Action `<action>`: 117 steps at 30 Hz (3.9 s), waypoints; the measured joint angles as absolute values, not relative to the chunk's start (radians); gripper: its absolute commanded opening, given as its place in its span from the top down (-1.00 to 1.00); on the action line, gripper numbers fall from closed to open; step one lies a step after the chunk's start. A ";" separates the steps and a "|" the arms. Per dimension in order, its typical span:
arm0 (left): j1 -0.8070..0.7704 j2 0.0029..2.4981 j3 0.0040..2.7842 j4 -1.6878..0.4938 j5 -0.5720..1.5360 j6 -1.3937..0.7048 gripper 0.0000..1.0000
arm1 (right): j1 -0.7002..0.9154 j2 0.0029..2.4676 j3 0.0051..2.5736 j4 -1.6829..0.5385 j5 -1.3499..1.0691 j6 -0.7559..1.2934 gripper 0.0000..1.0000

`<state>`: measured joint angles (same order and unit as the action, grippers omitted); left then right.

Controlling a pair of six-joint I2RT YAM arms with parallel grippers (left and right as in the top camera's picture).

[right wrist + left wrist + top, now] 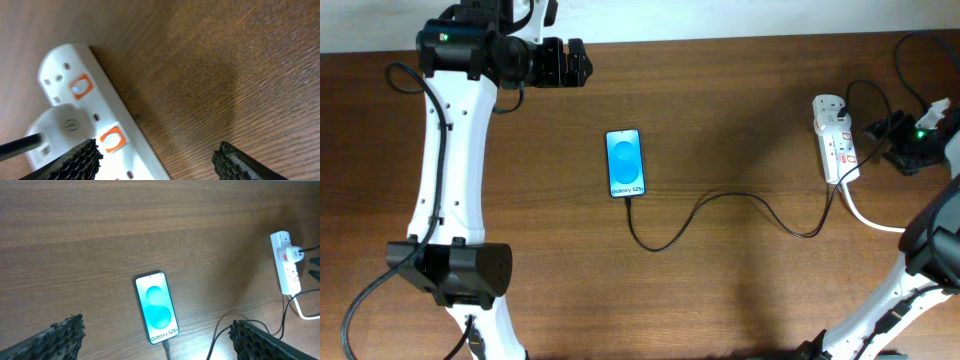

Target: Plug charger to phone and switch on socket

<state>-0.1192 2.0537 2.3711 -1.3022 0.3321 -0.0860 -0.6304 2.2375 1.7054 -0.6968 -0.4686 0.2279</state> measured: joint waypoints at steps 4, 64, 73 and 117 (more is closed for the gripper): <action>-0.119 2.054 2.371 -1.302 0.332 -0.086 -0.99 | -0.586 2.263 1.708 -0.690 -0.424 0.228 -0.57; -0.119 2.054 2.371 -1.302 0.332 -0.086 -0.99 | -0.511 2.263 1.736 -0.707 -0.240 0.131 -0.56; -0.119 2.054 2.371 -1.302 0.332 -0.086 -0.99 | -0.511 2.263 1.737 -0.723 -0.241 0.134 -0.55; -0.119 2.054 2.371 -1.302 0.332 -0.086 -0.99 | -0.232 1.421 2.240 -1.692 -0.348 -0.080 -0.97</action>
<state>-0.1192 2.0537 2.3711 -1.3022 0.3325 -0.0864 -0.2321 1.4208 2.2398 -1.6924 -0.3481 -0.0803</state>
